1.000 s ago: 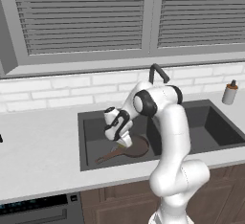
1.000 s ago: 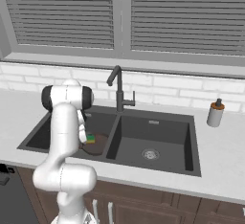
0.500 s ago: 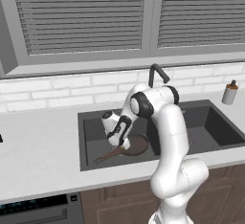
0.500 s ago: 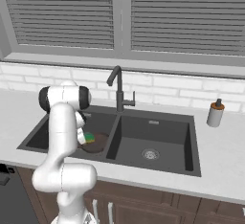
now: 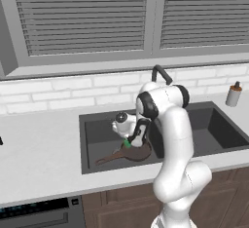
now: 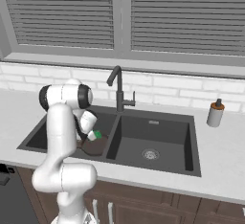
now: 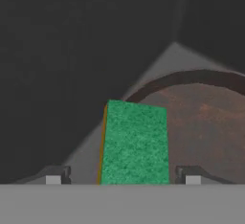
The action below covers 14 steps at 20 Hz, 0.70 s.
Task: Pick the pan and sponge and place them into the sink. Then turn on the water.
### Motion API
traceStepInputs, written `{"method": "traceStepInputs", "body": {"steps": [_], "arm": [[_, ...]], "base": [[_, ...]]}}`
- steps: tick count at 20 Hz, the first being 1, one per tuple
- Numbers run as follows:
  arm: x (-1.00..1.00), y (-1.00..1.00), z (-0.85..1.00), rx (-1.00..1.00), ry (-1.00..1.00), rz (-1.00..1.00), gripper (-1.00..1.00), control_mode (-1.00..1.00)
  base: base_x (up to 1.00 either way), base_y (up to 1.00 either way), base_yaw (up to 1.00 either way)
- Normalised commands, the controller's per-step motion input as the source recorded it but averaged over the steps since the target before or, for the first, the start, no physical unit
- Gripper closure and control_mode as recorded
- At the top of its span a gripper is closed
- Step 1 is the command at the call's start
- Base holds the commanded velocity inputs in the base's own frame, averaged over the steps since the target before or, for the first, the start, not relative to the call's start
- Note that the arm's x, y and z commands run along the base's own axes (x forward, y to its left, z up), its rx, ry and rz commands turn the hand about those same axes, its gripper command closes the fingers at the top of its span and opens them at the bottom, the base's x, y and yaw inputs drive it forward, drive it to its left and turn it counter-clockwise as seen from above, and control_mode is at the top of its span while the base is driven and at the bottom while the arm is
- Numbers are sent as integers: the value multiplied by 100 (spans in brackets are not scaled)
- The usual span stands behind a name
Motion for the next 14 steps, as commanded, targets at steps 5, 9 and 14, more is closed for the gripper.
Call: {"method": "traceStepInputs", "body": {"steps": [5, 9, 14], "arm": [[-8, -9, 10, 7, -16, -1, -100, -100], [-46, 0, 39, 1, -16, -1, -100, -100], [-78, 8, 71, 0, -27, -4, -100, -100]], "base": [[0, 0, 0], [0, 0, 0], [0, 0, 0]]}}
